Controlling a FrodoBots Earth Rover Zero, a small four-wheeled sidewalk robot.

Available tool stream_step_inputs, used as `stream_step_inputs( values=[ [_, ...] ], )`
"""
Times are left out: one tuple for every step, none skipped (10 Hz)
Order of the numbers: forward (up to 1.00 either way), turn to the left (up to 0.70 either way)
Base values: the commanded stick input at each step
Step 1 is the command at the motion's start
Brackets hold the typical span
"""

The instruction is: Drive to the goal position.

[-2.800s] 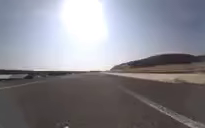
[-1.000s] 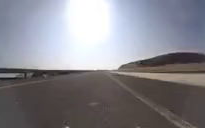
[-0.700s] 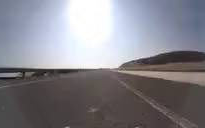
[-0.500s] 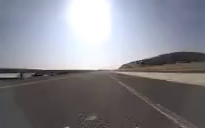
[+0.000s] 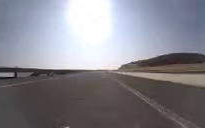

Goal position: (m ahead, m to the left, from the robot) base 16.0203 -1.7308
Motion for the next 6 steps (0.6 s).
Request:
stream_step_inputs(
  values=[
    [1.0, 0.0],
    [1.0, 0.0],
    [1.0, 0.0],
    [1.0, 0.0],
    [1.0, 0.0],
    [1.0, 0.0]
  ],
)
